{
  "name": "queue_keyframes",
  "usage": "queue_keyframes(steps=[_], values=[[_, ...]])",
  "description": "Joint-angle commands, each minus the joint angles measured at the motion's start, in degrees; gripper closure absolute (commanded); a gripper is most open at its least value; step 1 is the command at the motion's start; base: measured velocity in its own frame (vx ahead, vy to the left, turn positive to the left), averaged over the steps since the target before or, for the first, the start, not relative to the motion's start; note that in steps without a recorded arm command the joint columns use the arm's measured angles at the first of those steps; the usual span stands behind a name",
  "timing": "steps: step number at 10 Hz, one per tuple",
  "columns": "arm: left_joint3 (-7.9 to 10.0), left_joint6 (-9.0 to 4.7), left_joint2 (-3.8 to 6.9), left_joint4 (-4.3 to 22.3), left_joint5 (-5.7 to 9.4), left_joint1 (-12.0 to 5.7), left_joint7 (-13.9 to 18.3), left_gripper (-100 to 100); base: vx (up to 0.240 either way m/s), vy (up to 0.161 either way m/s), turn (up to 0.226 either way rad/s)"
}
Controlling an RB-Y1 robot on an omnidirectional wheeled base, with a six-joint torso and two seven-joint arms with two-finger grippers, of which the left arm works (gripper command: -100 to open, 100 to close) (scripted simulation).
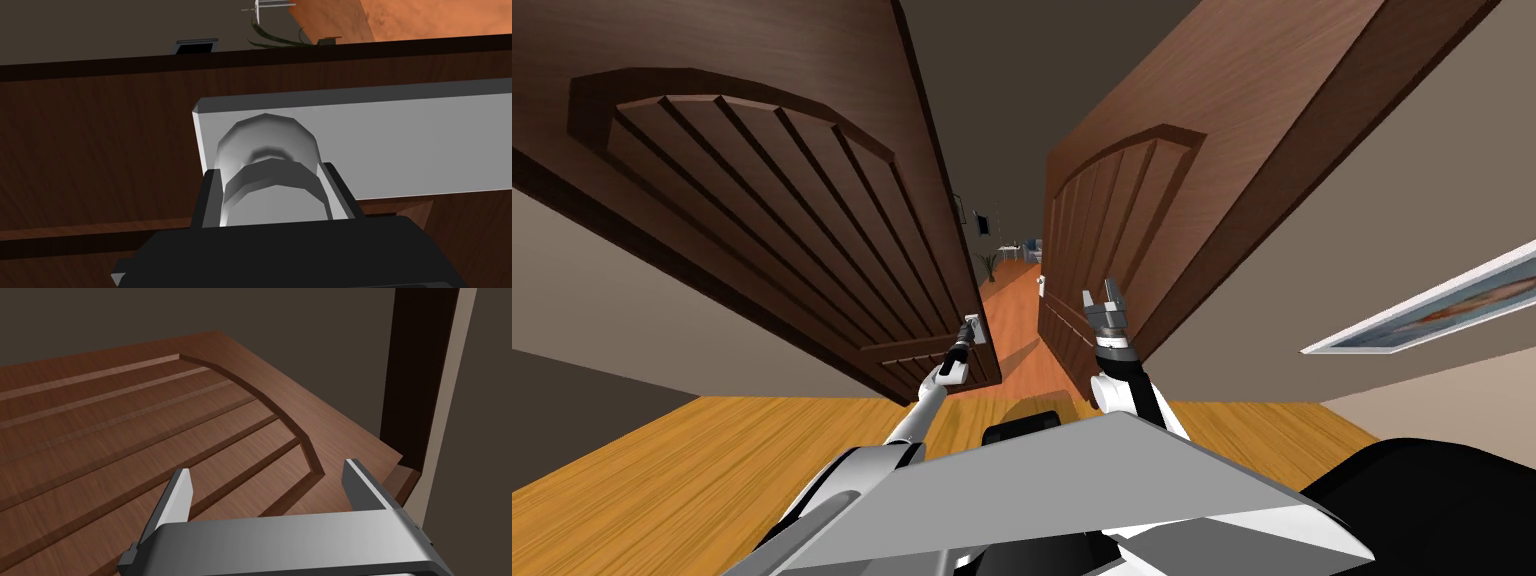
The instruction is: Push the door open
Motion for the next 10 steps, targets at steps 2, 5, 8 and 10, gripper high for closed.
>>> queue_keyframes(steps=[2,5,8,10], values=[[2.68,-0.66,-0.44,1.0,0.38,-1.12,-2.4,100,0.144,-0.042,0.064],[4.83,-0.70,-1.75,1.7,0.64,-1.77,-4.7,100,0.137,-0.054,0.081],[7.58,-0.75,-3.45,2.6,0.96,-2.59,-7.7,100,0.146,-0.060,0.095],[8.13,-0.76,-3.79,2.8,1.02,-2.76,-8.3,100,0.101,-0.043,0.049]])
